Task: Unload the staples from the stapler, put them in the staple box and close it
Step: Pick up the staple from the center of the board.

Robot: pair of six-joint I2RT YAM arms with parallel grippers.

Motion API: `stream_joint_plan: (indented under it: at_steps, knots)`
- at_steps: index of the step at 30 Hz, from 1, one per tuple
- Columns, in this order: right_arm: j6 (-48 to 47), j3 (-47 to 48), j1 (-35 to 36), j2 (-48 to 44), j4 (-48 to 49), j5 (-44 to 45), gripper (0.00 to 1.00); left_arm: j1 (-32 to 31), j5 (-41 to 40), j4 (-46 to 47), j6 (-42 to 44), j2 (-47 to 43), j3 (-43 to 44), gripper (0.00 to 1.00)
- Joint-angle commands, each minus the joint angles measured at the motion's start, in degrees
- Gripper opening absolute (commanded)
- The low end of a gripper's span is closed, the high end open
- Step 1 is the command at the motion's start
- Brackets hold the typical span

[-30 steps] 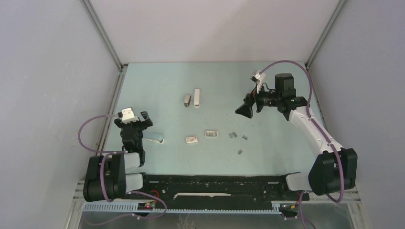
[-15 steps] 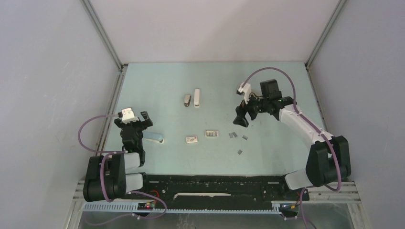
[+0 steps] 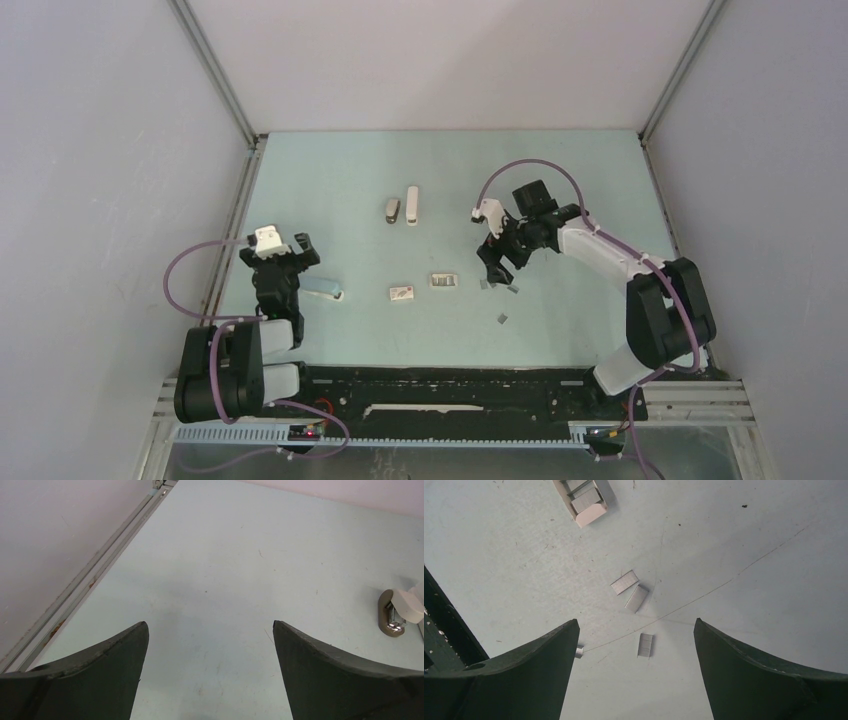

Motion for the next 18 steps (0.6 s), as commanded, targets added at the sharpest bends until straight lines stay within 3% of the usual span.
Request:
stream_joint_plan:
  at_steps: [1, 15, 18]
  knots:
    - [2.24, 1.78, 0.68, -0.40, 0.22, 2.29, 0.94, -0.84, -0.45, -0.17, 1.40, 0.02, 3.61, 1.00]
    - [4.06, 2.13, 2.16, 0.51, 0.65, 3.23, 0.93, -0.93, -0.72, -0.23, 1.41, -0.28, 3.41, 1.00]
    - [4.59, 2.34, 2.11, 0.78, 0.50, 3.00, 0.93, -0.97, -4.49, -0.49, 0.23, -3.92, 2.19, 1.00]
